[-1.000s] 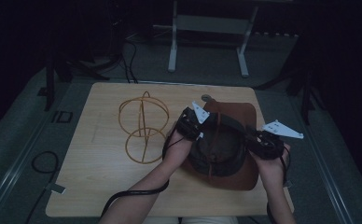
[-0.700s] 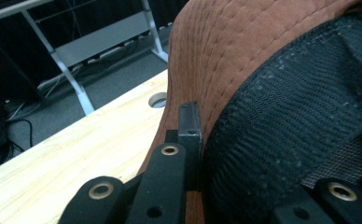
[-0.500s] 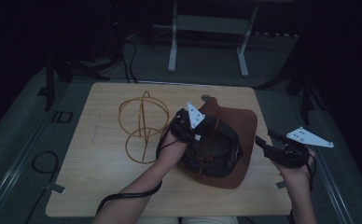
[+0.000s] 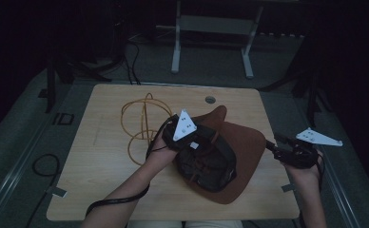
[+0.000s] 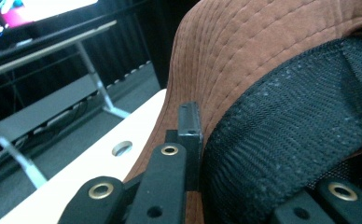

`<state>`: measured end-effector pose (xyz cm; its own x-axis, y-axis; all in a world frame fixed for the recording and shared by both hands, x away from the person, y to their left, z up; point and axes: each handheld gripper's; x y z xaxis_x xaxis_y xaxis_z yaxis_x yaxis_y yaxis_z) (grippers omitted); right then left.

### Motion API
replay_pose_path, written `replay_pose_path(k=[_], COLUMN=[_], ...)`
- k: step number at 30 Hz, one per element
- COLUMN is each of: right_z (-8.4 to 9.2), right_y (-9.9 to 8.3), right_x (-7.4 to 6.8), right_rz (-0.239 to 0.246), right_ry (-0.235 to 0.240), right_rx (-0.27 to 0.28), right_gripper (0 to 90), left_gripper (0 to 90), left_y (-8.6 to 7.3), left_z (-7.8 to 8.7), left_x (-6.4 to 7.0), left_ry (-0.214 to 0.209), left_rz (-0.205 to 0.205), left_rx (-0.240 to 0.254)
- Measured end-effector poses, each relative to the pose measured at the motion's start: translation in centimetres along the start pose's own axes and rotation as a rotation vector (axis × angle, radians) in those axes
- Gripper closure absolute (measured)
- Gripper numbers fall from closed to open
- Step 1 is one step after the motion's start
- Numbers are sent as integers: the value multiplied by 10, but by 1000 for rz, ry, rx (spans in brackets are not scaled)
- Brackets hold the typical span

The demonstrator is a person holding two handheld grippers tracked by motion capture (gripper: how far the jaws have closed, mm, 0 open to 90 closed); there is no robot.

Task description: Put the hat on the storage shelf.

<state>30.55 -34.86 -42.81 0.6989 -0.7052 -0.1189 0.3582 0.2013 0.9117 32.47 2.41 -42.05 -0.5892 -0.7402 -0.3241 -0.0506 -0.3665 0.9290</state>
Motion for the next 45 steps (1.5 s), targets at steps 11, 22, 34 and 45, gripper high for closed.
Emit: replay_pose_path(k=[11,22,34,45], right_z=[-29,-54,-74,-85], right_y=[-2,12,21,26], right_x=[-32,-91,-105,-107], right_rz=[81,246,260,231], right_ry=[212,451,540,561], right_rx=[-23,-12,20,19], right_gripper=[475,460,461,653], left_gripper=[867,866,864,857], left_y=[-12,-14,-10,-4], left_z=[26,36,32,30], left_x=[-7,9,19,26], left_ry=[-162,-269,-248,-220], left_rz=[-20,-56,-72,-86], left_rx=[177,246,245,234])
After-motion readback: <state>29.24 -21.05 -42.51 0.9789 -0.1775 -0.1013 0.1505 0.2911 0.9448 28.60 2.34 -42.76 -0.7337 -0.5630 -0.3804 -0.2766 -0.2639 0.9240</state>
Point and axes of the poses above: each handheld gripper's, and its own axes: z roughly backward along the jaws, y roughly out of its top, x roughly to its right, and after that the axes turned 12 degrees about y, right-handed
